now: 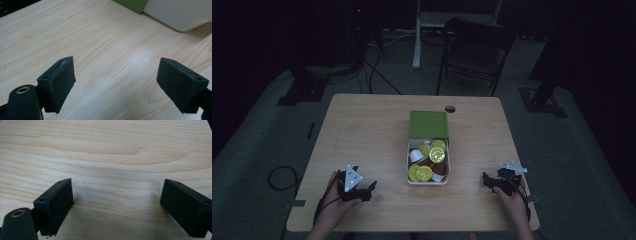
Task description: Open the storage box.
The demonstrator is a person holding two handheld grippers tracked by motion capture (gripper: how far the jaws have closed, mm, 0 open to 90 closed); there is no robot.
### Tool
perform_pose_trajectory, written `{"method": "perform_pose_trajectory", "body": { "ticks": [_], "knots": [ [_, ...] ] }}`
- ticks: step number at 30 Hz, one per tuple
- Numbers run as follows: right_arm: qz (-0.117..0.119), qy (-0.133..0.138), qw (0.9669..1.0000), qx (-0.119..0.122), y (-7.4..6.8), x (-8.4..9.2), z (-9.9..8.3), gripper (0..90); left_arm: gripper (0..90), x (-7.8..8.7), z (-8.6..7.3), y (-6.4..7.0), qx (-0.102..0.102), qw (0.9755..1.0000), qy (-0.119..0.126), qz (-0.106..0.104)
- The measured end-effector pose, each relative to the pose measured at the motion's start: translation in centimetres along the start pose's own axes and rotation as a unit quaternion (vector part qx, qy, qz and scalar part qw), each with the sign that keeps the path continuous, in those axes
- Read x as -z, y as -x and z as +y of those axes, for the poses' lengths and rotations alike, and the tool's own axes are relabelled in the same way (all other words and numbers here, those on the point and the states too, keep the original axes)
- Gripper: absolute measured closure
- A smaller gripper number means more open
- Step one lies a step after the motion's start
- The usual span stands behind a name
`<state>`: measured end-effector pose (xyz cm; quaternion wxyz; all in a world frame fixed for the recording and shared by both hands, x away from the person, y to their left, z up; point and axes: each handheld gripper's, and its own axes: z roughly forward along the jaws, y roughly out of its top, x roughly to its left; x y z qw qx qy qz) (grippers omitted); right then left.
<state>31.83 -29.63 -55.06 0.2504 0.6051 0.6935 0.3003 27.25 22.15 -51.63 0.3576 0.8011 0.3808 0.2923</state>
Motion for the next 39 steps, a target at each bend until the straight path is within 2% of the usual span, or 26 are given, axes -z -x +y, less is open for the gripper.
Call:
{"method": "perform_pose_trajectory", "body": {
  "ticks": [3, 10, 15, 18, 20, 31, 34, 39],
  "knots": [
    [0.0, 0.0, 1.0, 0.0, 0.0, 0.0, 0.0, 10.7, 15.4, 0.1, -0.5, -0.4, 0.02, 0.9997, -0.004, 0.01],
    [0.0, 0.0, 1.0, 0.0, 0.0, 0.0, 0.0, 10.7, 15.1, 0.1, -1.2, -0.9, 0.037, 0.9991, -0.016, 0.013],
    [0.0, 0.0, 1.0, 0.0, 0.0, 0.0, 0.0, 10.7, 14.9, 0.4, -1.7, -2.0, 0.055, 0.9978, -0.022, 0.029],
    [0.0, 0.0, 1.0, 0.0, 0.0, 0.0, 0.0, 10.7, 14.9, 0.5, -1.9, -2.4, 0.062, 0.9973, -0.025, 0.031],
    [0.0, 0.0, 1.0, 0.0, 0.0, 0.0, 0.0, 10.7, 14.9, 0.6, -2.4, -3.0, 0.075, 0.9961, -0.029, 0.036],
    [0.0, 0.0, 1.0, 0.0, 0.0, 0.0, 0.0, 10.7, 14.9, 0.6, -3.1, -4.1, 0.093, 0.994, -0.036, 0.046],
    [0.0, 0.0, 1.0, 0.0, 0.0, 0.0, 0.0, 10.7, 14.9, 0.4, -3.3, -4.4, 0.097, 0.993, -0.05, 0.045],
    [0.0, 0.0, 1.0, 0.0, 0.0, 0.0, 0.0, 10.7, 14.9, 0.1, -3.7, -4.7, 0.107, 0.9916, -0.06, 0.042]
  ]
}}
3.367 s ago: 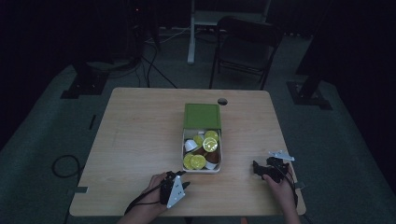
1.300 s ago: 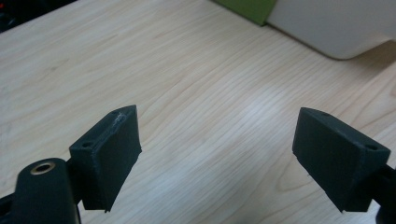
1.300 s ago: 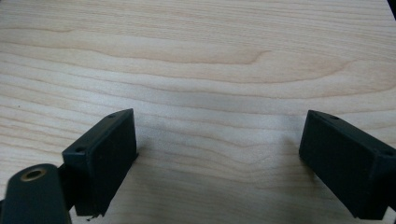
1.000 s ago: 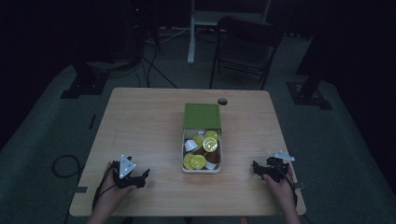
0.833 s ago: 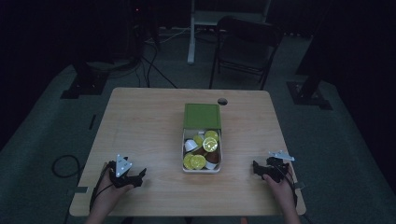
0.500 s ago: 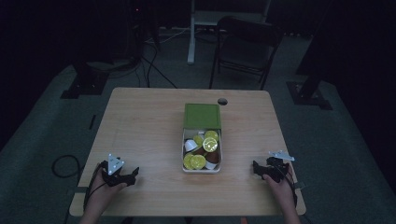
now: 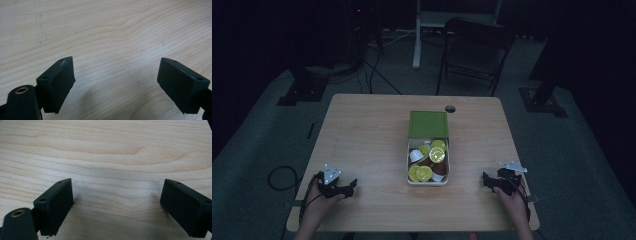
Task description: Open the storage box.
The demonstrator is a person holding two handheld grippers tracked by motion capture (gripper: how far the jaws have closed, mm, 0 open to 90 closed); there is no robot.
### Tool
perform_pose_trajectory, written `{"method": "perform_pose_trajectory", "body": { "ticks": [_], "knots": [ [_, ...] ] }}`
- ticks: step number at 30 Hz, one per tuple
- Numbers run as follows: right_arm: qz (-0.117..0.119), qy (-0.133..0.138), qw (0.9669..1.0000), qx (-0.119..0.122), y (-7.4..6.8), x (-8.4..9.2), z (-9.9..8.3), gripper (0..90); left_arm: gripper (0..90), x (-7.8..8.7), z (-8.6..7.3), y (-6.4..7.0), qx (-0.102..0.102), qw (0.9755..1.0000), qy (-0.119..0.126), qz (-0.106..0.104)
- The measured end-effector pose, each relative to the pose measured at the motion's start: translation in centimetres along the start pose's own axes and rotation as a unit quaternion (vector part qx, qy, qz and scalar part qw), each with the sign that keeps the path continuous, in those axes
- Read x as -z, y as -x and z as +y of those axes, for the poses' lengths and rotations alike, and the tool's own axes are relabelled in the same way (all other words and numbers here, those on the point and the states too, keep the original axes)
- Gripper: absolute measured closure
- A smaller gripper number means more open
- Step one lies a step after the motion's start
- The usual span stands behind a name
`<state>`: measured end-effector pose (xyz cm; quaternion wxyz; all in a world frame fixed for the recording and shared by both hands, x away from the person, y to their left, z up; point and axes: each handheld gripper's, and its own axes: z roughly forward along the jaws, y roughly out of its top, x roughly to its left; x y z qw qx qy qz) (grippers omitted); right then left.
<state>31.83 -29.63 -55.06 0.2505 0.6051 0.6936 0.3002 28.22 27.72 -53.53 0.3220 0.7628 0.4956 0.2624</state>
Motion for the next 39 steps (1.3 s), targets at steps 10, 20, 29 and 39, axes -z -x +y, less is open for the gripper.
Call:
{"method": "perform_pose_trajectory", "body": {
  "ticks": [10, 20, 29, 39],
  "knots": [
    [0.0, 0.0, 1.0, 0.0, 0.0, 0.0, 0.0, 10.7, 14.9, -0.7, -0.3, -0.4, 0.004, 0.9999, -0.015, 0.0],
    [0.0, 0.0, 1.0, 0.0, 0.0, 0.0, 0.0, 10.7, 14.9, -1.2, -0.2, -0.6, 0.013, 0.9995, -0.029, -0.004],
    [0.001, 0.0, 1.0, 0.003, 0.0, 0.0, 0.0, 10.6, 14.5, -1.3, -0.2, -0.4, 0.027, 0.9988, -0.034, -0.022],
    [0.001, -0.001, 1.0, 0.002, 0.0, -0.1, 0.1, 10.6, 12.9, -1.4, -0.1, -0.3, 0.026, 0.9988, -0.035, -0.022]
  ]
}}
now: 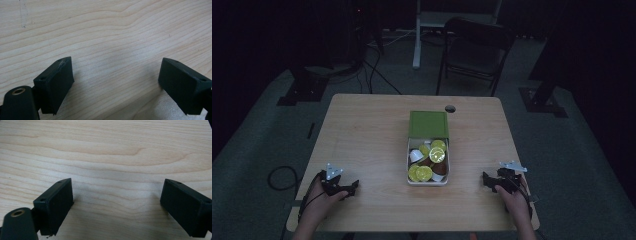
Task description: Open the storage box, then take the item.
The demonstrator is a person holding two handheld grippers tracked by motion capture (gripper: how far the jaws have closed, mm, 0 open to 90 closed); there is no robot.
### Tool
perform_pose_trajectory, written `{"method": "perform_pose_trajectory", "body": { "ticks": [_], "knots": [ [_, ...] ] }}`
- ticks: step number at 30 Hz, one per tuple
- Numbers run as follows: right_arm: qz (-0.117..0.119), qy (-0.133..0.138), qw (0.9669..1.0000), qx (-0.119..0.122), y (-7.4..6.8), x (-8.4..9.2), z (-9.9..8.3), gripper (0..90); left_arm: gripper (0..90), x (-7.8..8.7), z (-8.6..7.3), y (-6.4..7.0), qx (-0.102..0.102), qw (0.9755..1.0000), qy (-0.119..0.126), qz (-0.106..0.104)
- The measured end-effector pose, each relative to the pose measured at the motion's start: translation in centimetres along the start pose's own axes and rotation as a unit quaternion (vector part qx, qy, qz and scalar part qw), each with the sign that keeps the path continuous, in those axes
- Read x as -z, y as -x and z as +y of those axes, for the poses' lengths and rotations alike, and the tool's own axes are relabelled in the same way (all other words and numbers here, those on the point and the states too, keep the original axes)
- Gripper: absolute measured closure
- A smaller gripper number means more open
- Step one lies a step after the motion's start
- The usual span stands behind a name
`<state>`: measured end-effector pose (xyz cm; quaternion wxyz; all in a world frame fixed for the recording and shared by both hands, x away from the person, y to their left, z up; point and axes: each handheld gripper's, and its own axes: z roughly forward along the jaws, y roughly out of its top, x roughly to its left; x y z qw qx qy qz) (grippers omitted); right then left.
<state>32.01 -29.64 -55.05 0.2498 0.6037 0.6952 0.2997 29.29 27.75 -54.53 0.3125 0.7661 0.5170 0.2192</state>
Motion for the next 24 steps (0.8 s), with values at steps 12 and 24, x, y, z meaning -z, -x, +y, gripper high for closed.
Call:
{"method": "perform_pose_trajectory", "body": {
  "ticks": [12, 24],
  "knots": [
    [-0.004, -0.003, 1.0, -0.002, -0.2, 0.1, 0.0, 10.7, 11.9, -0.1, 0.1, 0.0, 0.001, 1.0, -0.001, 0.0],
    [0.004, 0.005, 1.0, -0.004, -0.9, 1.2, 0.6, 10.8, 11.8, -0.1, 0.1, 0.0, 0.001, 1.0, -0.001, 0.0]
  ]
}}
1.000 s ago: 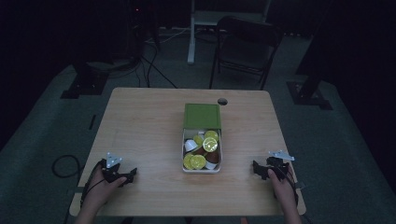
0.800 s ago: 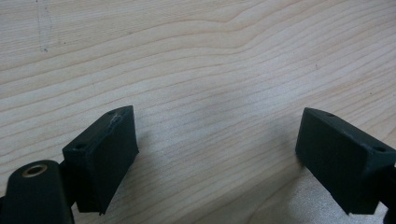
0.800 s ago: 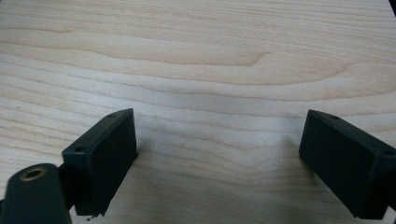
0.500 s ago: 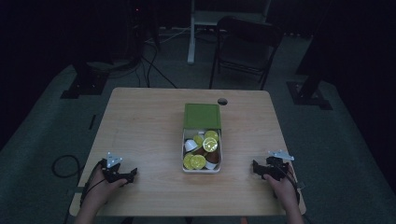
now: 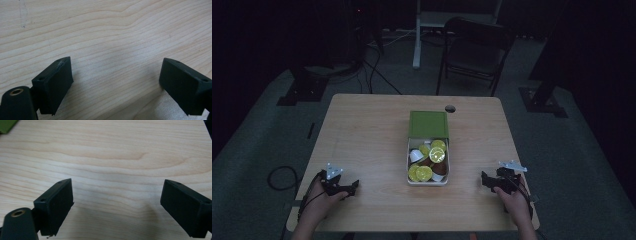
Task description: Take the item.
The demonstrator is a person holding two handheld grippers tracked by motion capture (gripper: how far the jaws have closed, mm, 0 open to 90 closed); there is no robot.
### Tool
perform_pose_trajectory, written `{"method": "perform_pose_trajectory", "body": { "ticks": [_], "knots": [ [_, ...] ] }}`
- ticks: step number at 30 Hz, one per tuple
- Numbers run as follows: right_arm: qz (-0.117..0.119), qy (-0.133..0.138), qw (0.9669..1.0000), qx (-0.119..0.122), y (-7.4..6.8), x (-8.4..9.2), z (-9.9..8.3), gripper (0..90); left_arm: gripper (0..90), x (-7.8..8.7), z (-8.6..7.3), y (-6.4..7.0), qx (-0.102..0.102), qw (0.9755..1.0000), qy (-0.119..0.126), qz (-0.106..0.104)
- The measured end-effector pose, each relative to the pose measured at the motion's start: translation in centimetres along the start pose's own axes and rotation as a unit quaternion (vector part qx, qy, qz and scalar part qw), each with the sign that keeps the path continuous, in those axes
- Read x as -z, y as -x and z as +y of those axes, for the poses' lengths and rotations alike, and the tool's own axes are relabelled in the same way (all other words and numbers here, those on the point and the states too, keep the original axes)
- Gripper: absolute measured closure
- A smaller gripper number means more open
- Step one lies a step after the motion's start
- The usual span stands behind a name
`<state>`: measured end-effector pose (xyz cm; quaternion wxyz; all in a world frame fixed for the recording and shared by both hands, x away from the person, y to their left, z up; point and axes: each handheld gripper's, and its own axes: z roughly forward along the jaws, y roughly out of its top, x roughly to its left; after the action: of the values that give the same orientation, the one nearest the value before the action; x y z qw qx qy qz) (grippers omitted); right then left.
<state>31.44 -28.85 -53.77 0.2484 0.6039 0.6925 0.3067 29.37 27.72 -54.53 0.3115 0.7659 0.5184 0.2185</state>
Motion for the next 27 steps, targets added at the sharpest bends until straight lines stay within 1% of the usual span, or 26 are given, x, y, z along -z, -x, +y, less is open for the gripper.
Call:
{"method": "perform_pose_trajectory", "body": {
  "ticks": [1, 2, 5, 7, 11, 12, 15, 17, 19, 23, 27],
  "knots": [
    [0.007, 0.005, 1.0, 0.001, -0.4, 0.5, 0.4, 10.8, 11.8, 0.0, 0.0, 0.0, 0.0, 1.0, 0.0, 0.0],
    [0.01, 0.007, 0.9999, 0.001, -0.5, 0.6, 0.5, 10.9, 11.8, 0.0, 0.0, 0.0, 0.0, 1.0, 0.0, 0.0],
    [0.011, 0.009, 0.9999, 0.005, -0.8, 0.9, 0.7, 10.9, 11.8, 0.0, 0.0, 0.0, 0.0, 1.0, 0.0, 0.0],
    [0.014, 0.011, 0.9998, 0.002, -1.0, 1.1, 0.9, 10.9, 11.8, 0.0, 0.0, 0.0, 0.0, 1.0, 0.0, 0.0],
    [0.016, 0.014, 0.9998, 0.004, -1.2, 1.3, 1.1, 10.9, 11.8, 0.0, 0.0, 0.0, 0.0, 1.0, 0.0, 0.0],
    [0.018, 0.021, 0.9996, 0.003, -1.4, 1.7, 1.3, 10.9, 11.8, 0.0, 0.0, 0.0, -0.001, 1.0, 0.0, 0.0],
    [0.024, 0.029, 0.9993, -0.001, -1.6, 2.2, 1.7, 11.0, 11.8, 0.0, 0.0, 0.0, -0.001, 1.0, 0.0, 0.0],
    [0.028, 0.037, 0.9989, 0.003, -2.0, 2.8, 2.1, 11.7, 11.8, 0.0, 0.0, 0.0, -0.001, 1.0, 0.0, 0.0],
    [0.032, 0.044, 0.9985, 0.005, -2.3, 3.4, 2.5, 13.2, 11.8, 0.0, 0.0, 0.0, -0.001, 1.0, -0.001, 0.0],
    [0.044, 0.058, 0.9971, 0.02, -3.4, 4.4, 3.2, 13.2, 11.8, 0.0, 0.0, 0.0, -0.001, 1.0, 0.0, 0.0],
    [0.067, 0.069, 0.9949, 0.028, -4.7, 5.2, 3.8, 13.1, 11.8, 0.0, 0.0, 0.0, 0.0, 1.0, 0.0, 0.0]
  ]
}}
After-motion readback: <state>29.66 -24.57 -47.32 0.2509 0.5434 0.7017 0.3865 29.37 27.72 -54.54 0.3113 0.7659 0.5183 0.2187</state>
